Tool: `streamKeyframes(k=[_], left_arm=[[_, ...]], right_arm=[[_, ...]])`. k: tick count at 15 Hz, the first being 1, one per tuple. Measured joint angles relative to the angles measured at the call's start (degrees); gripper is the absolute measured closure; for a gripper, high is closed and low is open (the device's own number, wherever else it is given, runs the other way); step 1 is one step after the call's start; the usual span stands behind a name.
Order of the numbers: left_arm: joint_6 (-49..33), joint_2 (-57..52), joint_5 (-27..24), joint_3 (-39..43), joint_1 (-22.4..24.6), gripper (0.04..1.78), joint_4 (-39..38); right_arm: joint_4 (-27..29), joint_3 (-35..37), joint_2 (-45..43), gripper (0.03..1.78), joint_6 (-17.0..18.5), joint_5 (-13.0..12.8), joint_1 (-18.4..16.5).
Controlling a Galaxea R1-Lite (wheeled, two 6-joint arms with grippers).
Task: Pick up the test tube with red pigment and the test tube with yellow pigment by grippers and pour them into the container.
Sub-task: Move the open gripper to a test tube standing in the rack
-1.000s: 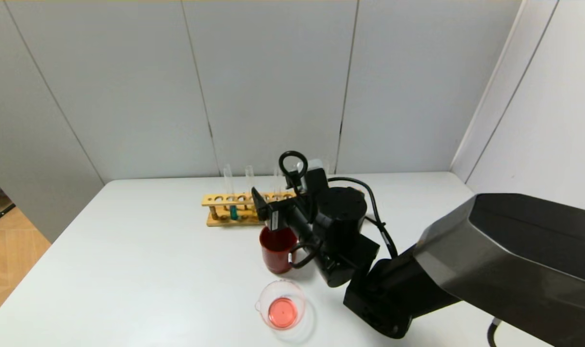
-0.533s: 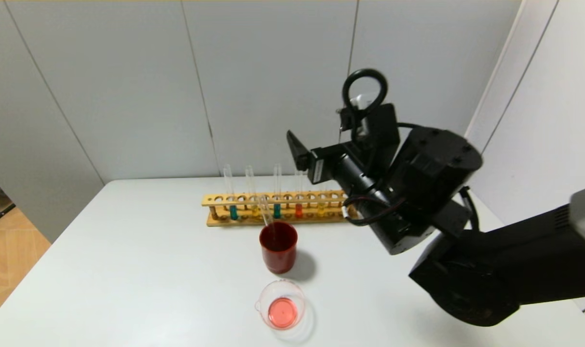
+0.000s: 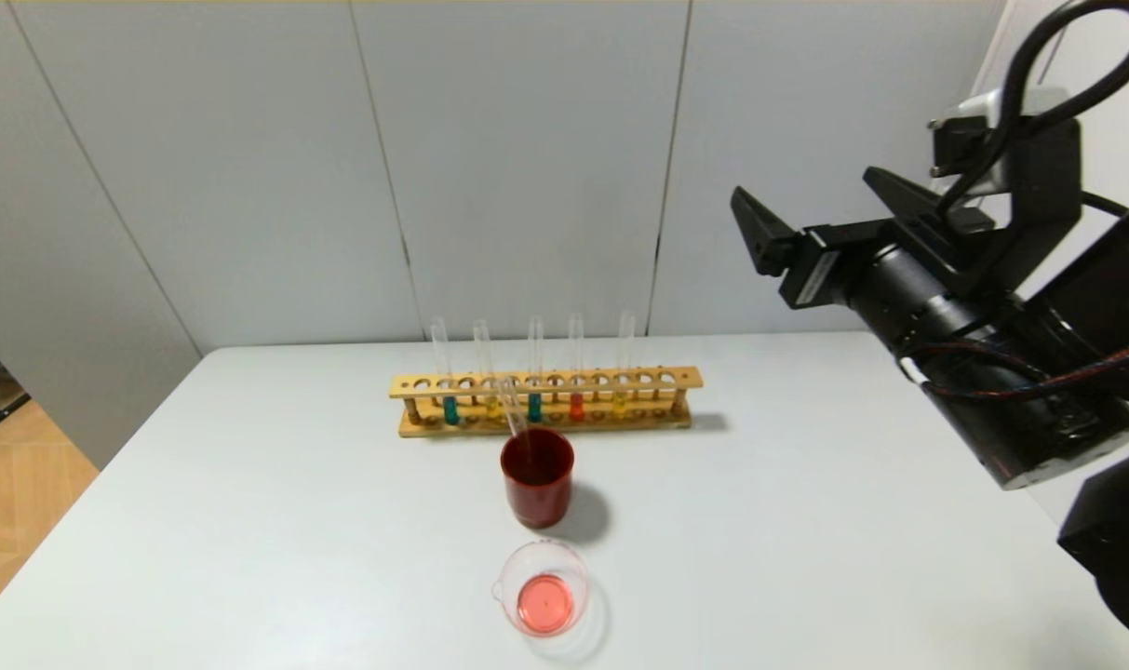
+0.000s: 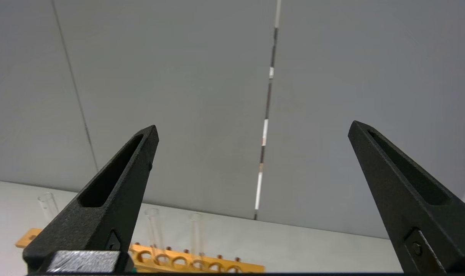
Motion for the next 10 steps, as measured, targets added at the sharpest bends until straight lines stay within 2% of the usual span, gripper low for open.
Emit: streamKeyframes(k=[6,10], left_arm=[[0.01,0.00,0.02,0.00,0.00,0.07,0.00],[0.01,0.00,0.02,0.00,0.00,0.07,-0.02]], right_arm=[[0.06,9.86,-9.98,0.08,-1.18,-0.56,-1.22],[0.72,12.57,-14.56,0.08,-1.99,-0.66,-2.86]])
